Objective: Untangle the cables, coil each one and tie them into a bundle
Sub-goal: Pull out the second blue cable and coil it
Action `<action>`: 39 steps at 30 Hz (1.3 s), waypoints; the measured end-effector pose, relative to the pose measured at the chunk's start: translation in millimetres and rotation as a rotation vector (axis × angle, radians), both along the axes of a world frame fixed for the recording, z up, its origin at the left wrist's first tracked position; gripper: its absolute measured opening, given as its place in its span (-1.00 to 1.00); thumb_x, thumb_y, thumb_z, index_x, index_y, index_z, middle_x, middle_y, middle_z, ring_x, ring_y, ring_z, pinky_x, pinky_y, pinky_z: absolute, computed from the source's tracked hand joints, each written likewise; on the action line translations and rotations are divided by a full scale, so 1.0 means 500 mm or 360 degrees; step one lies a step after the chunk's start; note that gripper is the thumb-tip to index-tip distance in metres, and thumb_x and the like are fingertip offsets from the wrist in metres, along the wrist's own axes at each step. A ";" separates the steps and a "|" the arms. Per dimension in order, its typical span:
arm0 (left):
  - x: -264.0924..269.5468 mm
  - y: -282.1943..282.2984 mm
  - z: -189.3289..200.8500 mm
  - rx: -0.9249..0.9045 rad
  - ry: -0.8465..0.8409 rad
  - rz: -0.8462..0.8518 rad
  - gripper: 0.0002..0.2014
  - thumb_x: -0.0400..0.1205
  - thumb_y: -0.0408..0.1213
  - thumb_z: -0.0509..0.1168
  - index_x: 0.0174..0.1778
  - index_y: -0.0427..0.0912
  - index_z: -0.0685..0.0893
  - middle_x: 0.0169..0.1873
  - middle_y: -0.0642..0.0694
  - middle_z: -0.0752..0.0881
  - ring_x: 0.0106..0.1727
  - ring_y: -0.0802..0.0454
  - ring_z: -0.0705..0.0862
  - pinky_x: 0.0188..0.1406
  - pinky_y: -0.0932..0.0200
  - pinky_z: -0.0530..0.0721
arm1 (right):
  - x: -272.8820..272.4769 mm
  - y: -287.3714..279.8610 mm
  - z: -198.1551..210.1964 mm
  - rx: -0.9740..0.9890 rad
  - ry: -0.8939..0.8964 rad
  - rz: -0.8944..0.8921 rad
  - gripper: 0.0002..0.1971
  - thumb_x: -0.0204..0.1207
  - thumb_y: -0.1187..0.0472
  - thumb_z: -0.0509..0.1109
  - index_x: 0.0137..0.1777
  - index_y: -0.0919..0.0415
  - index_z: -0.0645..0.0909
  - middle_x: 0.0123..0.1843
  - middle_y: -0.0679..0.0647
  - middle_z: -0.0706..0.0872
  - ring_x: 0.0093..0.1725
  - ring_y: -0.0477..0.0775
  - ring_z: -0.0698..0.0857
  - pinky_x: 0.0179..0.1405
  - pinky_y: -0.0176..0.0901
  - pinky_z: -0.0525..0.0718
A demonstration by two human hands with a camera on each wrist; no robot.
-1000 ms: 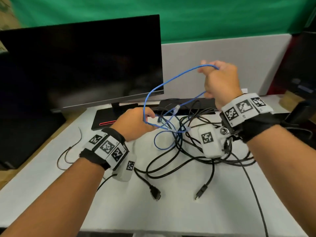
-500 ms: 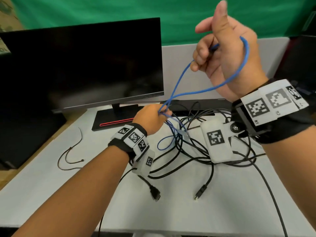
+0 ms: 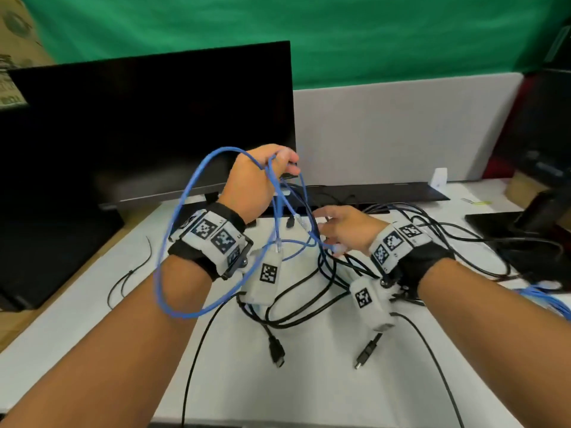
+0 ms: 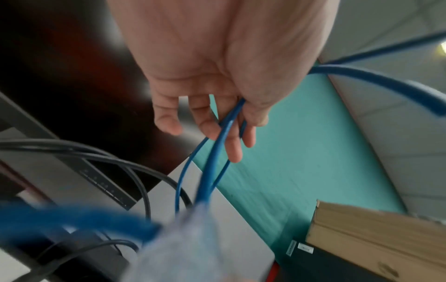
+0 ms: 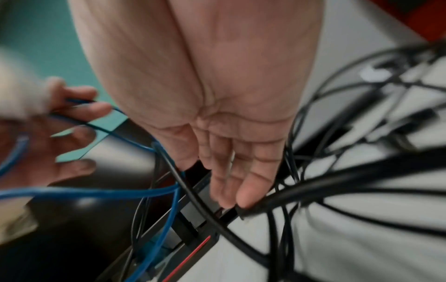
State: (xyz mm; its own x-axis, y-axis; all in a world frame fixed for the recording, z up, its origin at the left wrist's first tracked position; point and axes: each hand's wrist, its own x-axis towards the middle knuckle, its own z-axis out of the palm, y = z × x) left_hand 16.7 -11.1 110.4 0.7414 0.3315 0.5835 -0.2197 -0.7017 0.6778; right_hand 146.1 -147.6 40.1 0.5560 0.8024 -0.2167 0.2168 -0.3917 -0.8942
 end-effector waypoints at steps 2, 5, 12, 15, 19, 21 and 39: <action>-0.008 0.000 -0.003 -0.0026 0.0025 -0.0021 -0.75 0.83 -0.36 0.10 0.17 -0.34 0.69 -0.04 -0.23 0.76 -0.20 0.37 0.67 -0.12 0.43 0.62 | -0.003 0.011 -0.001 -0.0005 0.0092 -0.0005 -0.69 0.72 0.37 0.21 0.40 0.20 0.60 0.01 0.19 0.73 -0.24 0.05 0.59 -0.43 -0.18 0.63; -0.014 0.004 -0.010 -0.0092 0.0048 0.0006 -0.76 0.82 -0.34 0.12 0.20 -0.33 0.67 0.01 -0.22 0.78 -0.25 0.45 0.67 -0.14 0.39 0.65 | 0.000 0.014 -0.002 0.0090 0.0145 -0.0051 -0.67 0.68 0.43 0.21 -0.09 0.16 0.79 -0.17 0.13 0.76 -0.28 0.06 0.62 -0.41 -0.14 0.70; -0.048 0.033 -0.022 -0.0127 0.0212 -0.0025 -0.93 0.70 -0.39 0.33 0.05 -0.16 0.66 0.09 -0.14 0.81 0.02 -0.13 0.79 -0.19 -0.20 0.77 | 0.015 0.006 -0.006 0.0370 0.0673 -0.0243 -0.80 0.69 0.26 0.27 -0.11 0.26 0.68 -0.23 0.13 0.67 -0.18 0.10 0.69 -0.02 0.25 0.79; -0.063 0.052 -0.027 -0.0126 0.0363 -0.0090 -0.68 0.62 -0.61 0.33 0.22 -0.21 0.64 0.21 -0.08 0.76 0.05 -0.11 0.80 -0.09 -0.30 0.80 | 0.025 -0.001 -0.005 0.0497 0.0775 -0.0208 -0.83 0.73 0.20 0.27 -0.02 0.24 0.64 -0.17 0.09 0.75 -0.08 0.11 0.75 0.04 0.25 0.75; -0.074 0.071 -0.042 0.0107 0.0638 -0.0146 -0.32 0.52 -0.82 0.26 0.53 -0.20 0.50 0.42 -0.10 0.63 0.13 -0.05 0.77 0.02 0.15 0.80 | 0.034 0.001 0.001 0.0645 0.0731 -0.0198 -0.87 0.72 0.25 0.28 -0.03 0.23 0.62 -0.21 0.10 0.66 -0.18 0.07 0.68 0.01 0.19 0.75; -0.074 0.073 -0.052 0.0210 0.0735 -0.0141 -0.25 0.53 -0.84 0.21 0.62 -0.20 0.39 0.50 -0.15 0.56 0.19 -0.04 0.74 0.01 0.36 0.72 | 0.037 0.008 0.010 0.0587 0.0379 -0.0339 -0.89 0.68 0.35 0.32 -0.04 0.23 0.68 -0.25 0.09 0.68 -0.20 0.08 0.65 -0.05 0.14 0.76; 0.000 0.005 -0.062 0.0094 0.0942 -0.0181 -0.60 0.68 -0.26 0.39 0.45 -0.12 0.59 0.33 -0.02 0.67 0.33 0.11 0.64 0.28 0.30 0.59 | 0.019 -0.056 0.247 0.1349 0.0107 -0.0924 -0.86 0.74 0.19 0.25 -0.03 0.17 0.59 -0.32 -0.02 0.70 -0.51 -0.08 0.54 -0.27 -0.07 0.76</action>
